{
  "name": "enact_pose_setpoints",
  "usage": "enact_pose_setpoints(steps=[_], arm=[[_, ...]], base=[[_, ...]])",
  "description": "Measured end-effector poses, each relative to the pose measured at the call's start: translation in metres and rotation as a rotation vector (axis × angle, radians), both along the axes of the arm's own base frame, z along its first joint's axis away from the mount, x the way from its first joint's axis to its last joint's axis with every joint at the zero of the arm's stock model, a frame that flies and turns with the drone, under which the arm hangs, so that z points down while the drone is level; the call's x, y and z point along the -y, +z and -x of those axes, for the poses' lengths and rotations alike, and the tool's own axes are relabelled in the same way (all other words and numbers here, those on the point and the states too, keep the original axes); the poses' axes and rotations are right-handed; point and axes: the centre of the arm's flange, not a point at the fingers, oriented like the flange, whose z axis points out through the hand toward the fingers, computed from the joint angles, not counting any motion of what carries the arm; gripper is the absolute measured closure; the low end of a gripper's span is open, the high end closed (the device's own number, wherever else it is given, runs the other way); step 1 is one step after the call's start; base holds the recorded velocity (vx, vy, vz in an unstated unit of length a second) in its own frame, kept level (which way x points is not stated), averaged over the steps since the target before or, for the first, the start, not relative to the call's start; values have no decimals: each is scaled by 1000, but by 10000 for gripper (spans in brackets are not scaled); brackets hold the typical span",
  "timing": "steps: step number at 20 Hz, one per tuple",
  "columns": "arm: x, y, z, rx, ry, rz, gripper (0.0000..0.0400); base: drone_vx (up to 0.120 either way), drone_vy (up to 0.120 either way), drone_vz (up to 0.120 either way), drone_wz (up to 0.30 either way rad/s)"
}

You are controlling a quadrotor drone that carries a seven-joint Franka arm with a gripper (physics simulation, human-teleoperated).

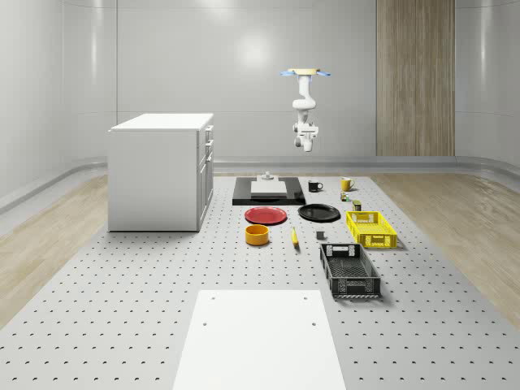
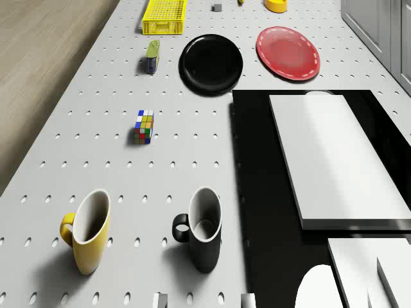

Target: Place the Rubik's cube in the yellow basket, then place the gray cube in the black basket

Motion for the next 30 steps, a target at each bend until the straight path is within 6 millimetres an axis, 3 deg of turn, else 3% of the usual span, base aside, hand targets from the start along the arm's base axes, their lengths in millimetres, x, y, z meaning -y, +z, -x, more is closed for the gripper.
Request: enact_pose_setpoints(steps=[8, 13, 30], arm=[[0, 56, 3, 6, 0, 0, 0], [0, 78, 1, 10, 0, 0, 0], [0, 93, 1, 23, 0, 1, 0]], base=[[0, 0, 0, 0], [0, 0, 0, 0], [0, 0, 0, 0]])
